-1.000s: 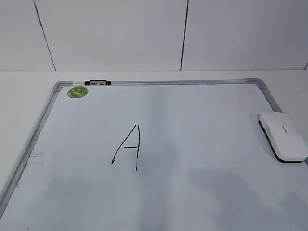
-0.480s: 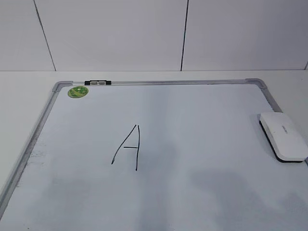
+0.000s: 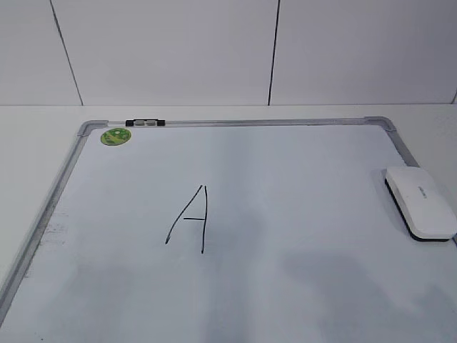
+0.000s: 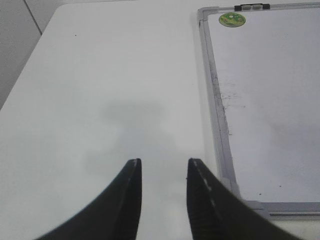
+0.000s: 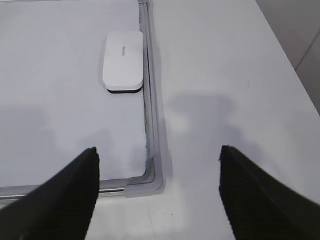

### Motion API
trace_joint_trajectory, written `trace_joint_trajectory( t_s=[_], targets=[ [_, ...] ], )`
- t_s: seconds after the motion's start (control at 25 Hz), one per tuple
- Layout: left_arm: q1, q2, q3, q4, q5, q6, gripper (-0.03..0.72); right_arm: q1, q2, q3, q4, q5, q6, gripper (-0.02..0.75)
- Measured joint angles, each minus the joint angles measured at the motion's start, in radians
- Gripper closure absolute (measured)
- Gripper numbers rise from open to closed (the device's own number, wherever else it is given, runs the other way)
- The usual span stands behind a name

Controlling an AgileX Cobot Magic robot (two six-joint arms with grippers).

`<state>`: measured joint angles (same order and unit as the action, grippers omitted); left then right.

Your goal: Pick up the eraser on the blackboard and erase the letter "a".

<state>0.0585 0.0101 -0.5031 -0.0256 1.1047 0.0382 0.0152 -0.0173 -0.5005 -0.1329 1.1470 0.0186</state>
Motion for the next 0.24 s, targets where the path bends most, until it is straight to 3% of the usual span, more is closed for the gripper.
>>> trace_joint_trajectory(
  t_s=[0.24],
  targets=[
    [0.0, 0.0, 0.0, 0.0, 0.0, 0.0, 0.452, 0.0, 0.0, 0.0, 0.0, 0.0, 0.0, 0.145]
  ],
)
